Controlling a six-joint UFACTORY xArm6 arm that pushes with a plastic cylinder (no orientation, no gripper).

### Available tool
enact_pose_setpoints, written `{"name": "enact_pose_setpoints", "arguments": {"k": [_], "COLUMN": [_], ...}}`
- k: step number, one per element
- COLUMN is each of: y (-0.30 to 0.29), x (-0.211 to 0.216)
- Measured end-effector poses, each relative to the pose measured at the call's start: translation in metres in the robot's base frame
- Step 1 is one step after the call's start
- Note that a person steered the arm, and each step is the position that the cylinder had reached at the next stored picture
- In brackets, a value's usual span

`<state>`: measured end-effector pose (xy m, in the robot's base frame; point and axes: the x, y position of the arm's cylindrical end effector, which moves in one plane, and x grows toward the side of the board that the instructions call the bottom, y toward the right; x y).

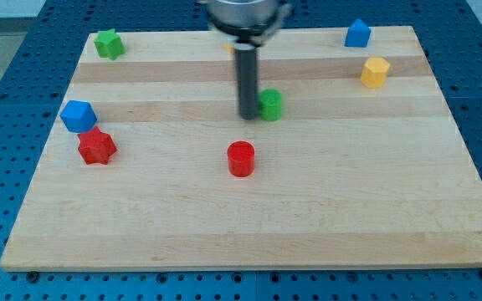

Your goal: Move the green circle to the center right

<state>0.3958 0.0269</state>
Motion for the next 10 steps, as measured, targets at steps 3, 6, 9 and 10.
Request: {"name": "enact_pose_setpoints", "arguments": {"k": [3, 6, 9, 10], "y": [-0.012, 0.064, 0.02, 0.047], "x": [-0.037, 0.014, -0.033, -0.038]}}
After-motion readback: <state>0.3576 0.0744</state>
